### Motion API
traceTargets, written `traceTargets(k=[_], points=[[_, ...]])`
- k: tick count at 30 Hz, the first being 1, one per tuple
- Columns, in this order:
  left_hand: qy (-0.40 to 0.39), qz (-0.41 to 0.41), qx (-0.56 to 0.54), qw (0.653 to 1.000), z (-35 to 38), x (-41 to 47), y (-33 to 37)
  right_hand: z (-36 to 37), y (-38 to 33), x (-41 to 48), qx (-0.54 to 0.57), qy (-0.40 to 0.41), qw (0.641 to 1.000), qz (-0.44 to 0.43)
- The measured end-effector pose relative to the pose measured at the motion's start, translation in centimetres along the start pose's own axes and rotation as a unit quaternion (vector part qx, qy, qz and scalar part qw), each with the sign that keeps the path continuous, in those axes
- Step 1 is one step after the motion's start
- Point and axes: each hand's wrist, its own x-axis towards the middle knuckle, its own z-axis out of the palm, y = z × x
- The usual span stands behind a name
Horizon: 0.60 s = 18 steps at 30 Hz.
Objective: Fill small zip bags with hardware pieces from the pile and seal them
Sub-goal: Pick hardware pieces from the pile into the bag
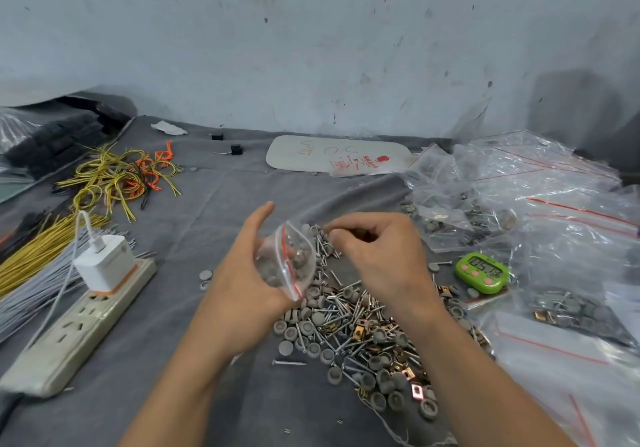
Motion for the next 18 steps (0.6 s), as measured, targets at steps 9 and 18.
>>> traceTargets(k=[9, 18], points=[[0.014, -0.008, 0.004, 1.000, -0.7, 0.2, -1.0, 2.3, 4.0, 0.7, -0.321, -0.175, 0.927, 0.086], [0.000, 0.009, 0.081, 0.997, 0.1, 0.3, -1.0, 2.5, 3.7, 0.4, -0.361, -0.180, 0.914, 0.043]])
